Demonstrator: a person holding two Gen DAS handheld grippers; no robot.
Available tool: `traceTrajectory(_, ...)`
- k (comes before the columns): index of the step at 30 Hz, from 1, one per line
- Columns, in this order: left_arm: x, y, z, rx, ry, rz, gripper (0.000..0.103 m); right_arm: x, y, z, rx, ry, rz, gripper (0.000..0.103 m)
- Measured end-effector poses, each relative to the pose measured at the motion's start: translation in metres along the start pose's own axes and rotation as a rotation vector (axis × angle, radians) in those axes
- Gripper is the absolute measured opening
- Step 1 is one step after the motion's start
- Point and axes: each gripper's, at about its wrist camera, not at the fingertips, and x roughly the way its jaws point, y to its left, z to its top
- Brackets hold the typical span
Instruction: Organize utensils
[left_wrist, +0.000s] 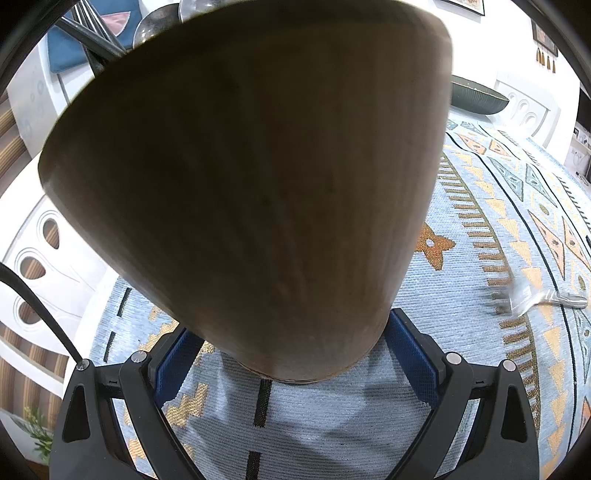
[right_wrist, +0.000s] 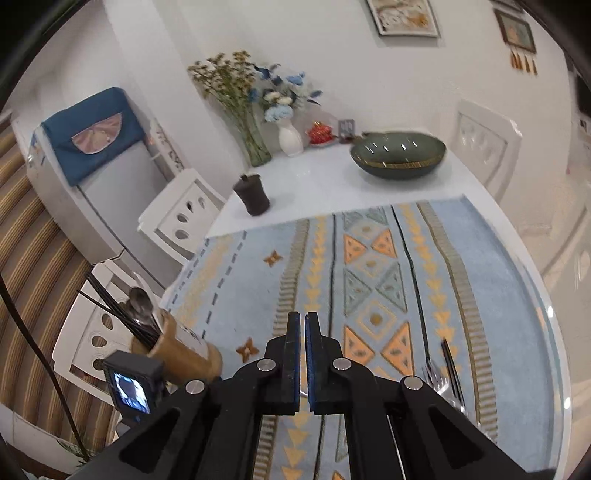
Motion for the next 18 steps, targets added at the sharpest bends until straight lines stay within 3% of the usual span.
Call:
traceTrajectory(2,0.001,0.001,0.000,-0.002,0.001,-0.001,0.097,0.010,0.006,0.002,-0.040,0.060,0.027,0.002)
traceTrajectory(5,0.001,0.001,0.000,-0.002,0.001,-0.001,0.097,0.039,0.014,-0.013,-0.131,0.194,0.000,0.008)
traceTrajectory(6,0.001,0.001,0.000,-0.003,0.001,-0.001,0.097,0.050,0.014,-0.021,-0.144,0.243,0.003,0.019)
traceTrajectory(7,0.001,0.002,-0.001,-0.003,0.001,-0.002,0.097,0.067,0.013,-0.033,-0.151,0.312,0.015,0.038)
traceTrajectory(9,0.001,0.002,-0.001,-0.002,0.001,-0.001,0.097,0.091,0.009,-0.050,-0.145,0.385,0.049,0.051)
traceTrajectory(14,0.001,0.002,-0.001,-0.001,0.000,0.001,0.097,0.132,0.015,-0.081,-0.250,0.488,0.046,0.051)
traceTrajectory(18,0.001,0.002,-0.001,0.000,0.000,0.002,0.097,0.149,0.021,-0.090,-0.305,0.499,0.056,0.051)
